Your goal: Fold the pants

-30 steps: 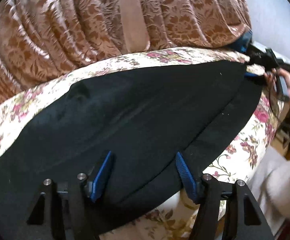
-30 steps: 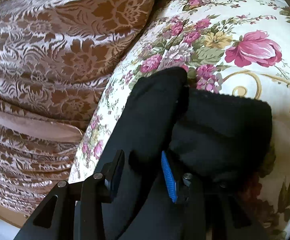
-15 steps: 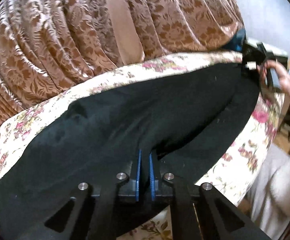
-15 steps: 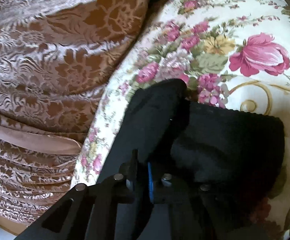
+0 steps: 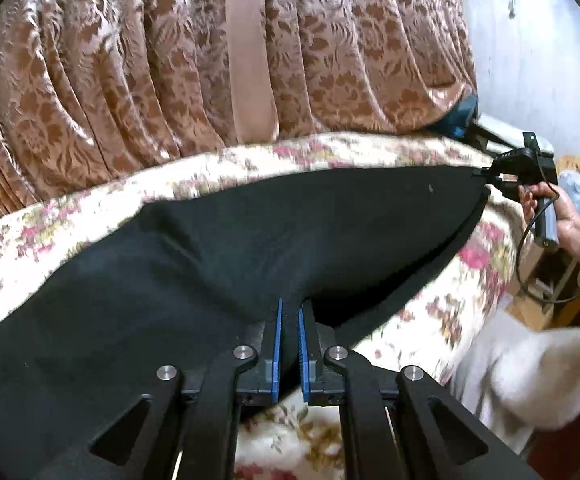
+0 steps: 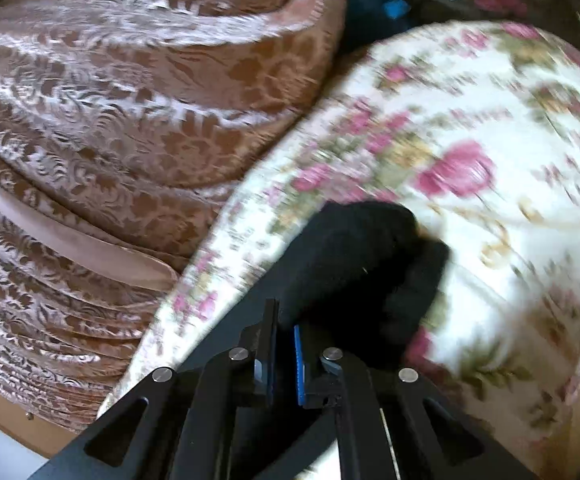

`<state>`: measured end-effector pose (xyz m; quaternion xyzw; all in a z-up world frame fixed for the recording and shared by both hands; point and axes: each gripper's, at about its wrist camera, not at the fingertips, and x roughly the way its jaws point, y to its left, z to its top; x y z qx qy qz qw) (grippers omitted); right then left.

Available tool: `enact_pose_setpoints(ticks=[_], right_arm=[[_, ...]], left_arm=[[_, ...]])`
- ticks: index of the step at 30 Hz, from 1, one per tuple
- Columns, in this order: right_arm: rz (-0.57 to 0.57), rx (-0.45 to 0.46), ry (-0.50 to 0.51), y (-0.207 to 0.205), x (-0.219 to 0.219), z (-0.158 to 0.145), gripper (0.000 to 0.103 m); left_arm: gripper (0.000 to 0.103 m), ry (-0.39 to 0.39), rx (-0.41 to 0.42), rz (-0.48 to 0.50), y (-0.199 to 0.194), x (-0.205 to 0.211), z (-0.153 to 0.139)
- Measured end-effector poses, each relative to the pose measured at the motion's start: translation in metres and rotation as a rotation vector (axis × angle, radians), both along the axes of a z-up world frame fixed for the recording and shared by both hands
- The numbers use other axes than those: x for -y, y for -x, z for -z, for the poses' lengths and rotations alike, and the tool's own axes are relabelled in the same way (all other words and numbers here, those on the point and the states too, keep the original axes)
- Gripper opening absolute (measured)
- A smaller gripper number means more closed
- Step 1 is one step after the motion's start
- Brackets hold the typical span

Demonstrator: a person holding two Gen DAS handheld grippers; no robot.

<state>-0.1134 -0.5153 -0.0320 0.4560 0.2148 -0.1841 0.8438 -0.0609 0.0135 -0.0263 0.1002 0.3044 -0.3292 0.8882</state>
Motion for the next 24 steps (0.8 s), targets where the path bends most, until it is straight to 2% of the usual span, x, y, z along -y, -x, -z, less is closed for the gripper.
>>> enact_pose_setpoints(ticks=[3,5,9,14,16,18,20,22,24], right_arm=[[0.027,-0.052,-0.058,0.004,0.006,0.029,0.006],[0.038,-0.043,-0.081,0.007,0.008,0.039,0.006],[0.036,-0.066,-0.044,0.006,0.004,0.032,0.007],[0.104,-0.053,-0.078,0.019,0.008,0.029,0.013],[0.173,-0.081,0.009,0.026,0.002,0.014,0.019],[0.251,-0.109,0.164,0.032,-0.012,-0.010,0.023],[0.263,-0.088,0.286,0.031,-0.025,-0.031,0.024],[0.205,-0.082,0.382,0.016,-0.043,-0.049,0.026],[0.074,-0.095,0.444,-0.014,-0.064,-0.057,0.026]], left_arm=[[0.007,-0.004,-0.028,-0.001,0.003,0.002,0.014],[0.007,-0.004,-0.035,-0.004,0.004,0.002,0.019],[0.007,0.011,-0.049,-0.004,0.004,0.000,0.023],[0.009,0.045,-0.089,-0.008,-0.001,-0.002,0.026],[0.010,0.074,-0.111,-0.004,-0.001,-0.006,0.025],[0.012,0.100,-0.121,0.004,0.000,-0.010,0.021],[0.012,0.130,-0.119,0.011,0.003,-0.015,0.016],[0.012,0.188,-0.138,0.019,0.003,-0.025,0.008],[0.013,0.232,-0.144,0.002,0.001,-0.034,0.000]])
